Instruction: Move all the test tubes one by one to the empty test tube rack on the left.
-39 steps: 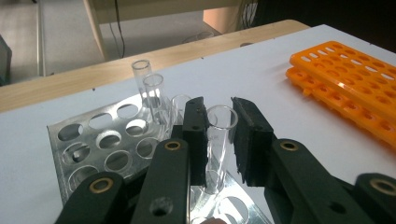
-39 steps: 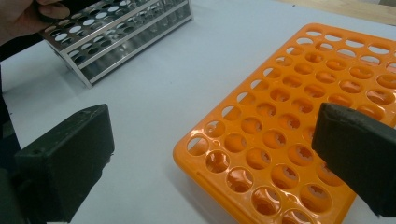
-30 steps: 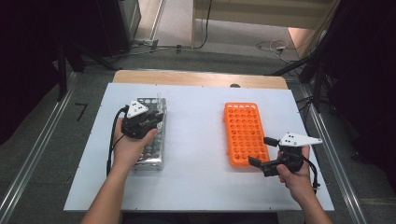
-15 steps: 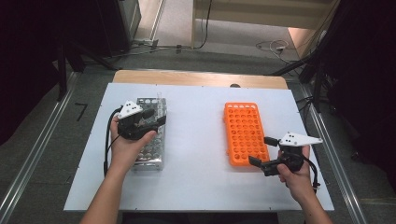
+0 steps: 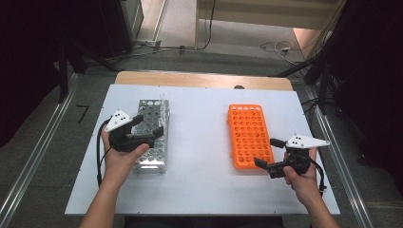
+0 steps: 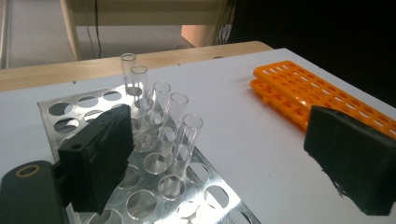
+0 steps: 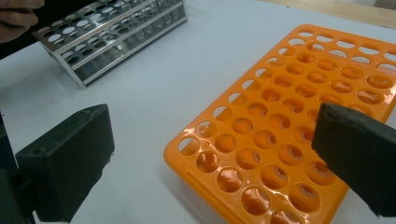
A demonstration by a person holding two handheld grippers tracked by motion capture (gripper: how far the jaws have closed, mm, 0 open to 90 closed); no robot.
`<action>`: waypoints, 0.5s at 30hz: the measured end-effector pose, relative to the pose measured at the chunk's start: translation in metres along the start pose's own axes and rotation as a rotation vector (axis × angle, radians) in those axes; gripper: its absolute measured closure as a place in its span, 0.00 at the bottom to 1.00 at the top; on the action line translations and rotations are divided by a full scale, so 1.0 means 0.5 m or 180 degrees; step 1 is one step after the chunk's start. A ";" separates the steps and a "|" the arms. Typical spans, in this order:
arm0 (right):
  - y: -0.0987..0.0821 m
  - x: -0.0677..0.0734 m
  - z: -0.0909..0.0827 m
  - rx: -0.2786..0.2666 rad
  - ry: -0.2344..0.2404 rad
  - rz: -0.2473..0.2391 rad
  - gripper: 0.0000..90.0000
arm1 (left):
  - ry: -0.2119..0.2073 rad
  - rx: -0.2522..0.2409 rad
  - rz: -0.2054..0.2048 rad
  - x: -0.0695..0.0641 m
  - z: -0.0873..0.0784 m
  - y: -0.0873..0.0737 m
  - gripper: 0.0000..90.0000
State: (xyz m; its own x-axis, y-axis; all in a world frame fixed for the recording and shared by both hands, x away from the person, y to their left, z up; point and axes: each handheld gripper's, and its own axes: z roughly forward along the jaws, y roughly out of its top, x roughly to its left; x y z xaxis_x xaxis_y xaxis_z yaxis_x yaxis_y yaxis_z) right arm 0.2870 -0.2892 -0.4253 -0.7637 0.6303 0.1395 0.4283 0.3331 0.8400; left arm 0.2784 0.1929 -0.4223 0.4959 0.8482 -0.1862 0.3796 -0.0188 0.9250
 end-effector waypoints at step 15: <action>-0.012 -0.022 -0.008 -0.0052 -0.0063 0.0031 0.00 | -0.0156 -0.0070 0.0129 -0.006 -0.072 -0.043 0.00</action>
State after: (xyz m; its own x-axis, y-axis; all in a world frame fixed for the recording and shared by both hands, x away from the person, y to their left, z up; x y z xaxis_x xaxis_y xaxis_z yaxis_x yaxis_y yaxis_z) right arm 0.2910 -0.3008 -0.4298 -0.7498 0.6472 0.1376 0.4276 0.3153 0.8472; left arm 0.2407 0.2100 -0.4298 0.5483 0.8200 -0.1641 0.3415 -0.0404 0.9390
